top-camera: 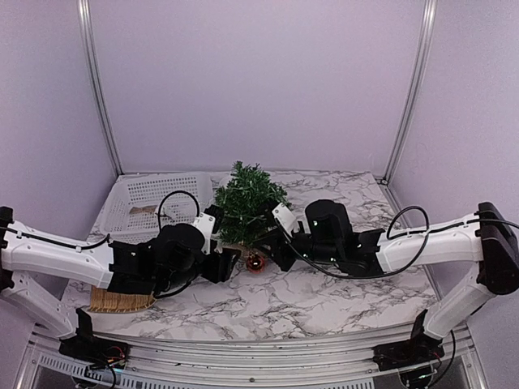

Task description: Decorate the small christmas tree

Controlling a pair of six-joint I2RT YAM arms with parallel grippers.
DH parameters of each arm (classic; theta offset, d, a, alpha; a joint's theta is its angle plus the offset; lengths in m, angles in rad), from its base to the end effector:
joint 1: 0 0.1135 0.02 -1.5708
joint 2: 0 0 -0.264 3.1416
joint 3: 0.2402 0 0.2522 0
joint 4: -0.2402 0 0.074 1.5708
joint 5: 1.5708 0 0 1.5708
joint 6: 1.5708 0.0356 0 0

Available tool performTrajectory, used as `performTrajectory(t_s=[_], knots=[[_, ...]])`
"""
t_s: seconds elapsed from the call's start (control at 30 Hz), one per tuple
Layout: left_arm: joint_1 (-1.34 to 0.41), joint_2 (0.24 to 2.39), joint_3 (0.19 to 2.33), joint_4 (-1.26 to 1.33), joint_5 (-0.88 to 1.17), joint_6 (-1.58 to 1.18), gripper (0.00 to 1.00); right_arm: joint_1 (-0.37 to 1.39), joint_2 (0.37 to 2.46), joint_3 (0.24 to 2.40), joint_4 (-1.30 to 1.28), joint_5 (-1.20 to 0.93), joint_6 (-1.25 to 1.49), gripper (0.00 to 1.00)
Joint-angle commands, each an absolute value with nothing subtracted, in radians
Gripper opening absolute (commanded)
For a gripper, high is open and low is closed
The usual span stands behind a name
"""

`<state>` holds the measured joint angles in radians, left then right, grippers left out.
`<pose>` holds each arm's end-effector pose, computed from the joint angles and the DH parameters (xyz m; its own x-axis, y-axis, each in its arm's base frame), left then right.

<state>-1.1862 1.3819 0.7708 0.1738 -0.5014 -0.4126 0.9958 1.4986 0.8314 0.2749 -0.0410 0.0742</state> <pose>0.1287 -0.2724 0.2368 -0.4060 0.0658 -0.9115 0.5313 0.8285 -0.1768 0.1792 0.2792 0.2305 -0.2710 -0.2820 -0.9203 -0.8413 0.5340 0.0841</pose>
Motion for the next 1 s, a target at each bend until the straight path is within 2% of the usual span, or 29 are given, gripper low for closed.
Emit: performTrajectory(t_s=[0.0, 0.23, 0.5, 0.7, 0.83, 0.97], knots=[[-1.179, 1.292, 0.753, 0.117, -0.482, -0.413, 0.73, 1.003, 1.447, 0.814, 0.267, -0.049, 0.074, 0.24], [-1.065, 1.190, 0.740, 0.088, -0.424, -0.449, 0.77, 1.003, 1.386, 0.780, 0.257, -0.048, 0.076, 0.29], [-0.814, 1.110, 0.750, 0.023, -0.349, -0.456, 0.83, 1.003, 1.250, 0.696, 0.281, -0.042, 0.064, 0.35], [-0.620, 1.128, 0.806, -0.068, -0.306, -0.441, 0.91, 0.990, 1.135, 0.614, 0.309, 0.039, 0.056, 0.42], [-0.494, 1.197, 0.855, -0.101, -0.222, -0.429, 0.99, 0.947, 1.081, 0.588, 0.308, 0.035, 0.073, 0.51], [-0.398, 1.296, 0.911, -0.120, -0.174, -0.428, 0.99, 0.875, 1.015, 0.557, 0.326, 0.011, 0.105, 0.69]])
